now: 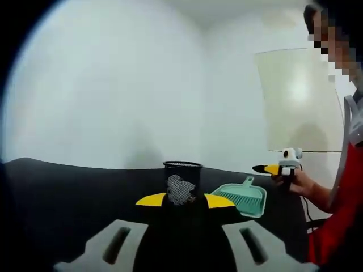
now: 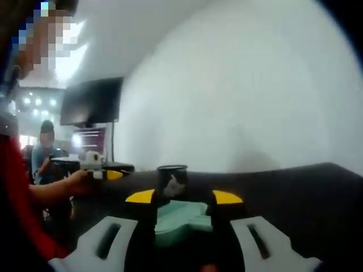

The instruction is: Pick up the broom and sweep the trash on the tabletop into the dustpan.

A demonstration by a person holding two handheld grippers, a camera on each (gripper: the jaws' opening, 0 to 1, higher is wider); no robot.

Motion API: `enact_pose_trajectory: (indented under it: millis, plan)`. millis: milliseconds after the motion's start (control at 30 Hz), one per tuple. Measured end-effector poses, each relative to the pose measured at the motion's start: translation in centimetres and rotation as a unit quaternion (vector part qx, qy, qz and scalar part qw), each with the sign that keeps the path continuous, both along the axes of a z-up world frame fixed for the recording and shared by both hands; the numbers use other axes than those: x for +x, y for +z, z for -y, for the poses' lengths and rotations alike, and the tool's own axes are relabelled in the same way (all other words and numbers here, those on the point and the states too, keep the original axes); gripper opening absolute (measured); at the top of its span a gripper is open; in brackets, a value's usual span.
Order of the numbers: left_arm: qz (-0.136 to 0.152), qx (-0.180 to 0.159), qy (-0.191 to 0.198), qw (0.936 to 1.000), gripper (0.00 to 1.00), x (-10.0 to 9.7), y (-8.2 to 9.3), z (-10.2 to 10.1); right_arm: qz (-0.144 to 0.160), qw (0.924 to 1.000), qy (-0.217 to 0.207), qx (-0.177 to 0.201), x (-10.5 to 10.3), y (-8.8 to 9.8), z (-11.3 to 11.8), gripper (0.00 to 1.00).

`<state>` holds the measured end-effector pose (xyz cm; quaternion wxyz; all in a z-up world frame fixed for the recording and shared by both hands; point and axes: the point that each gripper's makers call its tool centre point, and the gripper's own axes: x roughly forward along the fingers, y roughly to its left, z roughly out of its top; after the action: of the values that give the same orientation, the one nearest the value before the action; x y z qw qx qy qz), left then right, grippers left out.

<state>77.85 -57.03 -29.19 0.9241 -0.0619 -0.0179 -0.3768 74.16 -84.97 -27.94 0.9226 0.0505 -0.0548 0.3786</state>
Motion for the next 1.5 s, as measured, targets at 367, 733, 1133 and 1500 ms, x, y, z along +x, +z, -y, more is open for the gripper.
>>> enact_pose_trajectory:
  millis: [367,733,1133,1500]
  plan:
    - [0.0,0.007,-0.001,1.0,0.22,-0.06,-0.16,0.13,-0.001,1.0,-0.001,0.002,-0.1,0.01,0.11,0.39]
    - [0.001,0.011,-0.003,0.9999,0.21,-0.03,-0.28,0.19,-0.004,1.0,0.0,-0.005,-0.18,-0.28,-0.13,0.39]
    - [-0.001,0.011,-0.011,0.9999,0.21,-0.08,-0.34,0.36,-0.009,0.9998,-0.004,-0.014,0.29,-0.61,-0.19,0.39]
    - [-0.003,0.019,-0.014,0.9997,0.2,-0.13,-0.62,0.47,-0.015,0.9997,-0.009,-0.014,0.45,-0.8,-0.08,0.39]
